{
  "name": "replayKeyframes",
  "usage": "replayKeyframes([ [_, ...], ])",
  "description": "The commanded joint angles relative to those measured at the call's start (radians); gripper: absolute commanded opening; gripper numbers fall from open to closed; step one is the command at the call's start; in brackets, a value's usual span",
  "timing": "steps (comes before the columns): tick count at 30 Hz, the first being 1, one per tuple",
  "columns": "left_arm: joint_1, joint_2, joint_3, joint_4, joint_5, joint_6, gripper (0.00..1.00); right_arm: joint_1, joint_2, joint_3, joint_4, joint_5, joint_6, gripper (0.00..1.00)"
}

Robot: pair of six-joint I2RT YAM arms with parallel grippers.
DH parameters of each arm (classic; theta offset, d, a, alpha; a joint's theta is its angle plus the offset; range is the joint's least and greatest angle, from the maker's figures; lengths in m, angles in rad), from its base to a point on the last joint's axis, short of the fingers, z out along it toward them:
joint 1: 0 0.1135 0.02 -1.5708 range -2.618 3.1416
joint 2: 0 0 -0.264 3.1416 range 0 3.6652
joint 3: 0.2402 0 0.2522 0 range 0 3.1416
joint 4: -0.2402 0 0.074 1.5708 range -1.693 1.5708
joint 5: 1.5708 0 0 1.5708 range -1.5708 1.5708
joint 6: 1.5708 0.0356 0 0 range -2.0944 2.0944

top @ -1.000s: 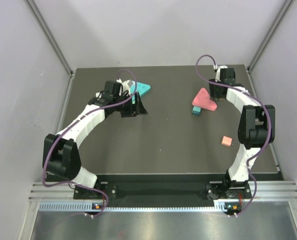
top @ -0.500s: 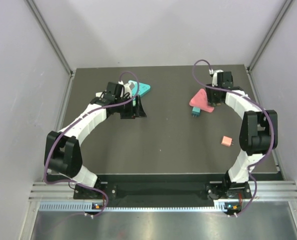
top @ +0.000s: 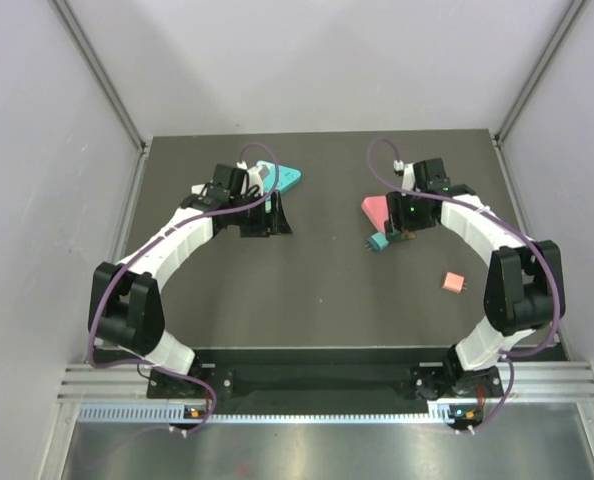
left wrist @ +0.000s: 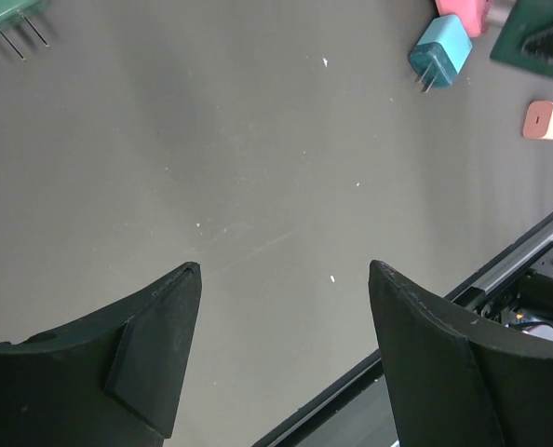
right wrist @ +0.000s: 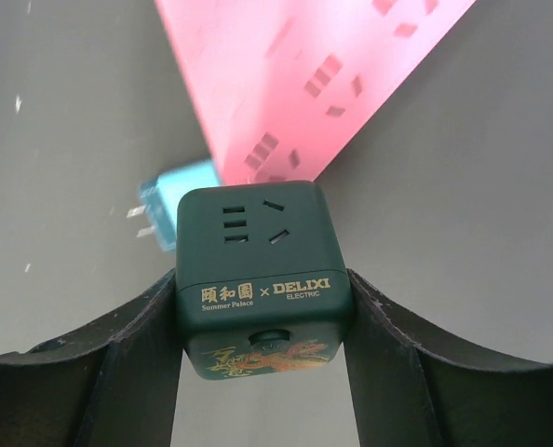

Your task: Insert the plug

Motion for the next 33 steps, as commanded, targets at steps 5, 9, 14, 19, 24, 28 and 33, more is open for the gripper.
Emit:
replayKeyframes([
  [5, -0.005, -0.051, 0.002, -0.001, -0.017, 0.036, 0.77, 0.007, -0.052, 0.128, -0.196, 0.066, -0.088, 0.0],
  [9, -0.006, -0.051, 0.0, 0.006, -0.01, 0.04, 0.77, -0.005, 0.005, 0.258, -0.222, 0.077, -0.211, 0.0],
  [14, -0.006, -0.039, -0.021, 0.07, 0.123, -0.021, 0.72, -0.005, 0.045, 0.384, -0.322, -0.187, -0.388, 0.0],
  [19, -0.005, -0.036, -0.004, 0.229, 0.372, -0.211, 0.73, 0.067, -0.175, 0.149, -0.109, -0.359, -0.558, 0.0],
  [24, -0.017, -0.065, 0.023, 0.362, 0.398, -0.242, 0.77, 0.117, -0.364, 0.006, -0.024, -0.52, -0.627, 0.0],
  [28, -0.018, -0.038, 0.062, 0.314, 0.449, -0.228, 0.75, 0.154, -0.375, 0.021, -0.105, -0.441, -0.725, 0.0],
  [33, -0.022, -0.099, 0.025, 0.127, 0.211, -0.098, 0.75, 0.133, -0.263, 0.155, -0.269, -0.361, -0.938, 0.0],
])
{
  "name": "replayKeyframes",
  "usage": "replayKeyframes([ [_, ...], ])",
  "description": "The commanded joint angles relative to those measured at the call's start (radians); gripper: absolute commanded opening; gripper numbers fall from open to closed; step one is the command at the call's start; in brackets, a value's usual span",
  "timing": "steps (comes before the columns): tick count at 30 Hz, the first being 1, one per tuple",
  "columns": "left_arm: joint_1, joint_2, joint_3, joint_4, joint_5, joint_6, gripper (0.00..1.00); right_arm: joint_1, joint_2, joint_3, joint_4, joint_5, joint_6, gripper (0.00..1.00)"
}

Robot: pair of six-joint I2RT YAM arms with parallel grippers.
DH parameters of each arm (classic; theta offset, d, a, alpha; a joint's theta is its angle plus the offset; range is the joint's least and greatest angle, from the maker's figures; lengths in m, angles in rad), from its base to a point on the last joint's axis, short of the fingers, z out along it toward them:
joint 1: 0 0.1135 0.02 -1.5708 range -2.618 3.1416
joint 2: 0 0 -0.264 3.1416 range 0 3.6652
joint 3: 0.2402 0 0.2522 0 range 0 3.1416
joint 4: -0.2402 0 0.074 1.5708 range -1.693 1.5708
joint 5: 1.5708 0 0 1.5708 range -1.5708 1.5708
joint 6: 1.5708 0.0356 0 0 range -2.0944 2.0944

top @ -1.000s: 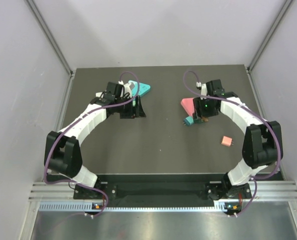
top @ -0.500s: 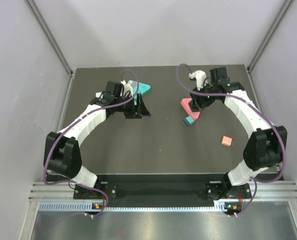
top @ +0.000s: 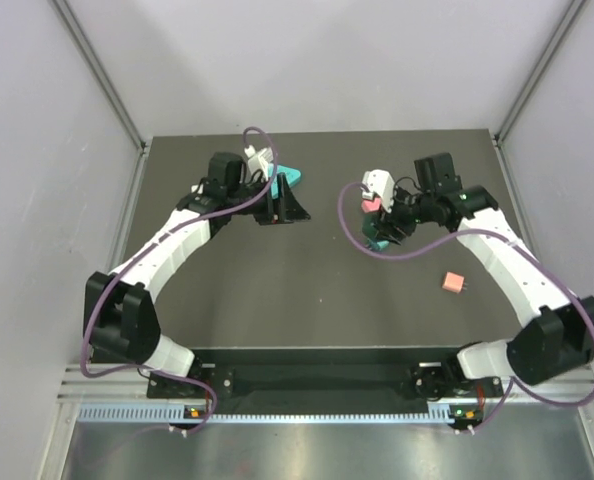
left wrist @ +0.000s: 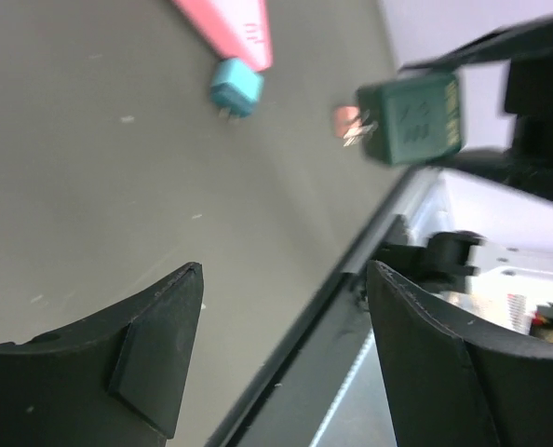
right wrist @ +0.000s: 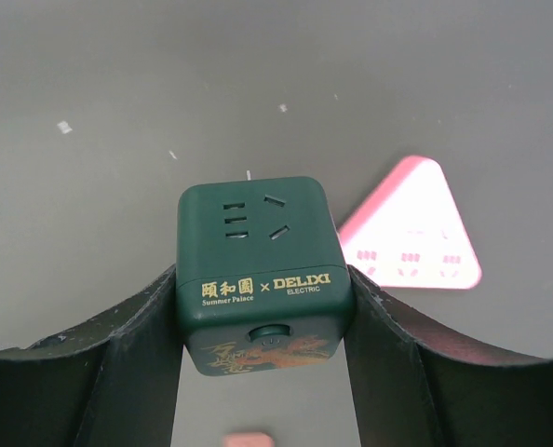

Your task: Insert the plug

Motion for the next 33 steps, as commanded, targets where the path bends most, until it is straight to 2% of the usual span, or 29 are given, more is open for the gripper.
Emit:
replayKeyframes([
  [1, -0.001, -0.06, -0.004, -0.126, -0.151, 0.132, 0.75, -0.021, 0.089, 0.145, -0.099, 0.039, -0.21, 0.0],
  [8, -0.006, -0.074, -0.067, -0.209, -0.286, 0.233, 0.75, -0.073, 0.461, 0.49, -0.344, 0.187, -0.278, 0.0],
  [13, -0.032, -0.092, -0.091, -0.213, -0.334, 0.261, 0.75, -0.104, 0.561, 0.559, -0.357, 0.268, -0.31, 0.0],
  [22, -0.038, -0.106, -0.108, -0.196, -0.311, 0.272, 0.75, -0.213, 0.727, 0.721, -0.409, 0.251, -0.423, 0.0],
  [33, -0.038, -0.101, -0.113, -0.207, -0.324, 0.286, 0.75, -0.228, 0.874, 0.889, -0.466, 0.234, -0.503, 0.0],
])
